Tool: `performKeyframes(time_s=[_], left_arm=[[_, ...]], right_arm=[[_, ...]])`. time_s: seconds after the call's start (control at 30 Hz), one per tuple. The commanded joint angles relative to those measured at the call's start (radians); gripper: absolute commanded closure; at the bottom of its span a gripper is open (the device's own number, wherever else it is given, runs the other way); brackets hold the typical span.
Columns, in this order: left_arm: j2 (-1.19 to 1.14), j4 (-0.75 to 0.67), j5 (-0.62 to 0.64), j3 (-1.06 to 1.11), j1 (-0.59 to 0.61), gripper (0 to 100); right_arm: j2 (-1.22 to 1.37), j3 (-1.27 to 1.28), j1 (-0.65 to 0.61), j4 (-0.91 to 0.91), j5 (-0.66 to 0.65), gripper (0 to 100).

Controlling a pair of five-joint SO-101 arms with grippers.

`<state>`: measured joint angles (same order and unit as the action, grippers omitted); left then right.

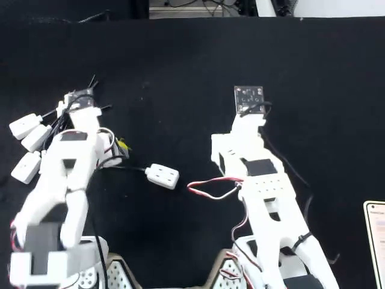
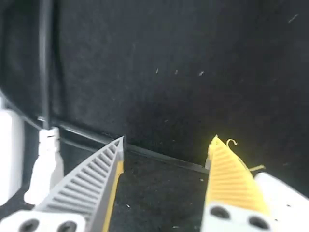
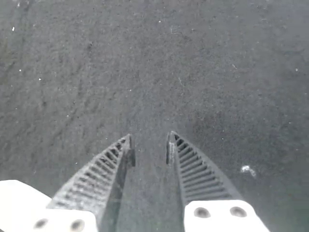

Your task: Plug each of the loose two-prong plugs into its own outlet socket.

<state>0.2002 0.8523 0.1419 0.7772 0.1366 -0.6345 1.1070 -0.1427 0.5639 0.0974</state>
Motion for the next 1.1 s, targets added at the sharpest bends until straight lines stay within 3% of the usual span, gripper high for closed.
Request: performKeyframes(time_s=[0.0, 0.13, 0.27, 0.53, 0.83, 1.07], left_arm=[[-0.057, 0.114, -0.044, -0.154, 0.015, 73], [-0.035, 0.301, -0.117, -0.348, 0.081, 73], [-0.005, 0.44, -0.284, -0.549, 0.193, 73], [-0.15, 0.451, -0.617, -0.65, 0.361, 73], [-0.419, 0.43, -0.628, -0.834, 0.489, 73], [-0.5, 0.431, -0.628, -0.885, 0.524, 75]], right_arm=[[-0.019, -0.008, 0.018, -0.023, -0.002, 87.4], [-0.019, -0.008, 0.018, -0.023, -0.002, 87.4], [-0.019, -0.008, 0.018, -0.023, -0.002, 87.4], [-0.019, -0.008, 0.018, -0.023, -0.002, 87.4], [-0.019, -0.008, 0.018, -0.025, -0.002, 87.4], [-0.019, -0.008, 0.017, -0.031, -0.002, 87.4]])
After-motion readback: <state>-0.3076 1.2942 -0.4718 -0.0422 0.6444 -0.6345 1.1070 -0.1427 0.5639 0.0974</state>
